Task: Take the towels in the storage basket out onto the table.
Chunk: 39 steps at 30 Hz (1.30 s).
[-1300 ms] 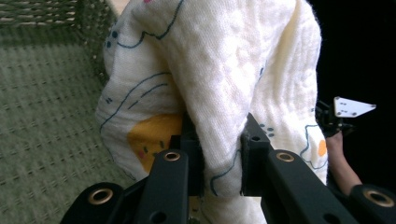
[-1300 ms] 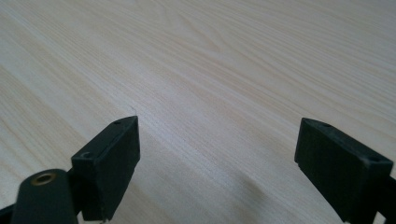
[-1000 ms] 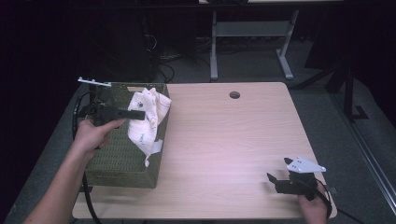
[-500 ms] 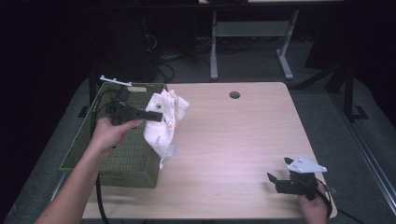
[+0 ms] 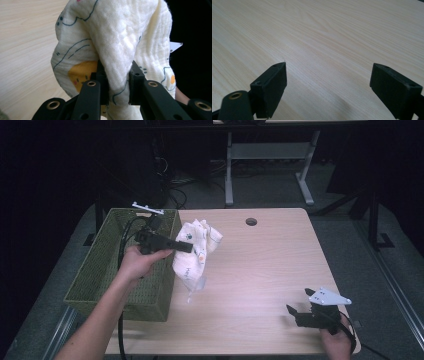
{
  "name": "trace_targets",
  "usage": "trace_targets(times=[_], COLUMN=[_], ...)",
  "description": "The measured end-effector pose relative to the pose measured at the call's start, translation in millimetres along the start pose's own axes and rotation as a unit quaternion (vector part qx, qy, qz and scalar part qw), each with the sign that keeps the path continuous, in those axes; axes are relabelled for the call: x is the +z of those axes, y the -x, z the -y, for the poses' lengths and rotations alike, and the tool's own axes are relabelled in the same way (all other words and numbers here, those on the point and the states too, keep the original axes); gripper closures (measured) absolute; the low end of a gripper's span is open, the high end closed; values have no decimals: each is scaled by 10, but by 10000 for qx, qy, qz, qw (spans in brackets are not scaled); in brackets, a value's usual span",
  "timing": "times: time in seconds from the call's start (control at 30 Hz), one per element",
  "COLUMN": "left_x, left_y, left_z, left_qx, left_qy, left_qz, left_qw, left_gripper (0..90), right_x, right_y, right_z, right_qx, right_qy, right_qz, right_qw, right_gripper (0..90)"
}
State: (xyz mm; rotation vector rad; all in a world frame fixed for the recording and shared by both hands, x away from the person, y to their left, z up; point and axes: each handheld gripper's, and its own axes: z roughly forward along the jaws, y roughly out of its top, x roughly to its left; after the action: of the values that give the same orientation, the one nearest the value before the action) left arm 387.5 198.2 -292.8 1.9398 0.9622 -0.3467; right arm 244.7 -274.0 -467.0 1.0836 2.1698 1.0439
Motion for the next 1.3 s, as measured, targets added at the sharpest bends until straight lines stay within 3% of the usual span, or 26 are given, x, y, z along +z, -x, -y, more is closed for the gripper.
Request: trace_targets(times=[0.27,0.5,0.7,1.3], left_x=[274,453,573,1210], left_y=[76,98,106,84], left_z=[-59,-100,-145,-144], left_qx=[85,108,138,-110], left_qy=[-146,-58,-139,-241], left_qz=[-23,-143,-186,-130], left_qw=[9999,9998,9996,9996], left_gripper=[751,751,751,746], right_x=[-7,-11,-9,-8], right_y=[9,12,19,15], right_z=[-1,-3,-5,-16], right_qx=[-36,-25,-40,-78], right_qy=[45,47,53,70], right_qz=[3,-20,-30,-57], right_qw=[10000,10000,10000,9999], right_gripper=[137,137,137,137])
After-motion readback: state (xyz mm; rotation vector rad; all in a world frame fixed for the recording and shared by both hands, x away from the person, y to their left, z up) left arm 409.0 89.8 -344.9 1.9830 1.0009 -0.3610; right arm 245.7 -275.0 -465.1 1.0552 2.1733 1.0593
